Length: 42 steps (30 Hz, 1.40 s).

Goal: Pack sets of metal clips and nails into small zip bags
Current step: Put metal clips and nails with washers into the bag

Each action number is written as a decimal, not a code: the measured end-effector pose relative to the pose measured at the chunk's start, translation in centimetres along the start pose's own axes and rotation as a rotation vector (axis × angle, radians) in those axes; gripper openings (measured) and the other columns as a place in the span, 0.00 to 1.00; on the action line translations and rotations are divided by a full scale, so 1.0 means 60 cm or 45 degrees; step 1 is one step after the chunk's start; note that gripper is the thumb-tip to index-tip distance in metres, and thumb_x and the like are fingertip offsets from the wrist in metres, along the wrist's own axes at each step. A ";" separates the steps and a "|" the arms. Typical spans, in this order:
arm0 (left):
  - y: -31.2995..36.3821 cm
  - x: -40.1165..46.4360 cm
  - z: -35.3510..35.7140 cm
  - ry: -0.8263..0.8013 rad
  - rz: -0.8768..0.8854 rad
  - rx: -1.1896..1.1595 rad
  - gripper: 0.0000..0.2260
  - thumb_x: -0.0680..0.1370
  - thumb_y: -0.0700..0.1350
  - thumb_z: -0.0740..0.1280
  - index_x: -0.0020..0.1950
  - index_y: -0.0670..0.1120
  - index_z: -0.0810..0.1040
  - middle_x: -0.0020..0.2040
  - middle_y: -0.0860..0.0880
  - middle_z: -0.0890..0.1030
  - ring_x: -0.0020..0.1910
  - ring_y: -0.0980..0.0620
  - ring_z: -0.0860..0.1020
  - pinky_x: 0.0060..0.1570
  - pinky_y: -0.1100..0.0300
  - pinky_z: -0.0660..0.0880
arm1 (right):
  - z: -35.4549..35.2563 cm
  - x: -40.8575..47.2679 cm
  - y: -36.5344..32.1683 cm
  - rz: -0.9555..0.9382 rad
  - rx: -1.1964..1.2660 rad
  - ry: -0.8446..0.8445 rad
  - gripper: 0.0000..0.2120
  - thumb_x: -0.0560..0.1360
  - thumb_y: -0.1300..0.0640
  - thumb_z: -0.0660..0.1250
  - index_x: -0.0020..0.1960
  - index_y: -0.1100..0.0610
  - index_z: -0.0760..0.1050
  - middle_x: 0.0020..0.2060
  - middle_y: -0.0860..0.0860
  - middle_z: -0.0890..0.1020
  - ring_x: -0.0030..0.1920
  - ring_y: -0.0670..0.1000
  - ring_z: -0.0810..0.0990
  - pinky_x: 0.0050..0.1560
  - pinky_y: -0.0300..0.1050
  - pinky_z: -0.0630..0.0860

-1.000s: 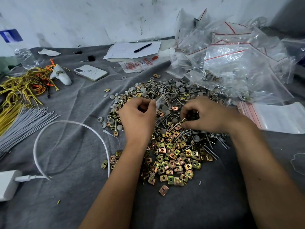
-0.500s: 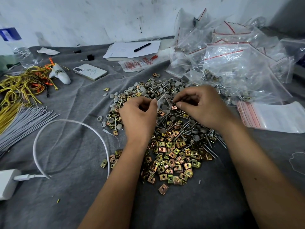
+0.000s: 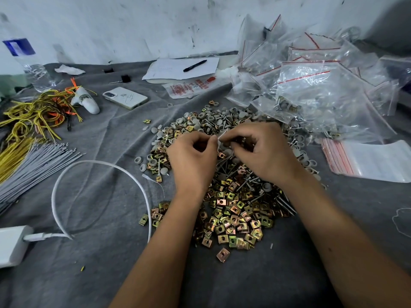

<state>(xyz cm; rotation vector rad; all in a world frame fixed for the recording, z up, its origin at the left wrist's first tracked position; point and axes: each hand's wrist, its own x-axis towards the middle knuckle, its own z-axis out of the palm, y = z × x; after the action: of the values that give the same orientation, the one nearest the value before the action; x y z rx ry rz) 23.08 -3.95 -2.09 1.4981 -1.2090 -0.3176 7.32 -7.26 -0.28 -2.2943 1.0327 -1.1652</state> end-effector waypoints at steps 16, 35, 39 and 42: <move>0.000 0.000 -0.001 0.003 -0.049 -0.033 0.05 0.78 0.45 0.75 0.41 0.50 0.87 0.35 0.55 0.83 0.34 0.58 0.80 0.35 0.65 0.73 | 0.004 0.001 0.006 0.242 0.302 0.122 0.09 0.71 0.62 0.80 0.45 0.54 0.82 0.36 0.48 0.86 0.36 0.46 0.86 0.35 0.38 0.80; 0.004 -0.002 -0.002 -0.019 -0.069 -0.057 0.07 0.78 0.45 0.74 0.40 0.53 0.85 0.34 0.56 0.83 0.32 0.61 0.78 0.33 0.70 0.71 | 0.002 0.007 0.015 0.345 -0.037 0.281 0.07 0.79 0.61 0.71 0.54 0.55 0.85 0.48 0.49 0.86 0.46 0.47 0.85 0.51 0.50 0.84; 0.002 0.000 -0.002 -0.005 -0.109 -0.096 0.06 0.78 0.45 0.74 0.41 0.50 0.86 0.35 0.55 0.83 0.31 0.61 0.77 0.33 0.68 0.71 | 0.000 0.006 0.014 0.385 0.011 0.215 0.14 0.79 0.68 0.68 0.59 0.54 0.83 0.49 0.49 0.85 0.41 0.41 0.85 0.46 0.39 0.84; 0.002 -0.001 -0.003 -0.006 -0.111 -0.095 0.05 0.78 0.45 0.74 0.42 0.49 0.87 0.36 0.54 0.84 0.33 0.58 0.79 0.34 0.66 0.73 | -0.002 0.003 0.007 0.378 0.252 0.265 0.16 0.75 0.68 0.74 0.58 0.53 0.79 0.47 0.50 0.84 0.39 0.44 0.87 0.40 0.43 0.85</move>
<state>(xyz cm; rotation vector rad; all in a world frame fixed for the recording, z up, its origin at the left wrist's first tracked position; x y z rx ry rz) 23.12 -3.81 -1.94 1.4883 -1.1259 -0.4203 7.09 -7.70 -0.36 -1.8251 1.2230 -1.3322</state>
